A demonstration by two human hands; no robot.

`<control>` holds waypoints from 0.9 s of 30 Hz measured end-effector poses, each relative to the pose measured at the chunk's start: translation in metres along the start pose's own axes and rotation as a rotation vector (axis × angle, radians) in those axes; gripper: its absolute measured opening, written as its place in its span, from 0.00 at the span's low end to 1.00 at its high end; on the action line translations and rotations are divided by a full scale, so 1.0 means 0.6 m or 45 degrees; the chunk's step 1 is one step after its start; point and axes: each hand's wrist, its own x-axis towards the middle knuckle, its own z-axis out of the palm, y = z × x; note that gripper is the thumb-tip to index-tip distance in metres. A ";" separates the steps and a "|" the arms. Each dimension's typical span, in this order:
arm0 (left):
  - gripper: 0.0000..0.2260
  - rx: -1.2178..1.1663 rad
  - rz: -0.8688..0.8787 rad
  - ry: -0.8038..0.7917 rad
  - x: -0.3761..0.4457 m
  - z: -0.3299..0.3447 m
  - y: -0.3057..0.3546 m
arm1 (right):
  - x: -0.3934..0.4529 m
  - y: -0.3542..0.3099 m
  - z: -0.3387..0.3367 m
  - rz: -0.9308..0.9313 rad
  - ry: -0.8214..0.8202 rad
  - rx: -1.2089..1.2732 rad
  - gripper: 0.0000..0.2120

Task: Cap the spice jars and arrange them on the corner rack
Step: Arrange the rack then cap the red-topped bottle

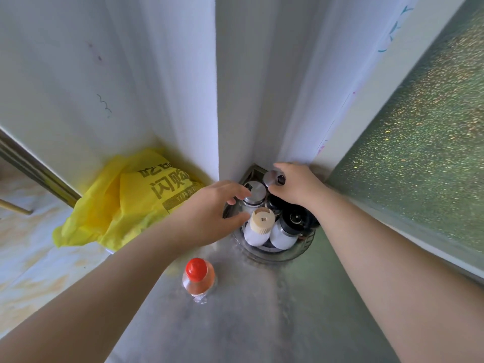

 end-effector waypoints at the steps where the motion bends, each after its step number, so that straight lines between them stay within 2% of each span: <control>1: 0.17 -0.006 0.007 0.011 0.000 0.002 0.007 | -0.009 0.002 -0.006 -0.003 0.021 0.014 0.27; 4: 0.17 -0.058 0.036 0.051 0.002 0.017 0.039 | -0.059 0.023 -0.029 -0.002 0.087 0.071 0.23; 8: 0.17 -0.143 0.112 0.002 0.004 0.081 0.099 | -0.172 0.099 -0.049 0.072 0.186 0.146 0.21; 14: 0.17 -0.209 0.218 -0.219 -0.002 0.223 0.171 | -0.340 0.284 -0.030 0.439 0.190 0.165 0.20; 17: 0.16 -0.212 0.228 -0.320 -0.011 0.280 0.199 | -0.399 0.346 -0.015 0.542 0.171 0.121 0.20; 22: 0.16 -0.199 0.185 -0.416 -0.031 0.332 0.228 | -0.424 0.388 0.043 0.596 0.013 0.104 0.22; 27: 0.15 -0.189 0.133 -0.372 -0.055 0.329 0.223 | -0.385 0.407 0.080 0.623 0.004 -0.032 0.13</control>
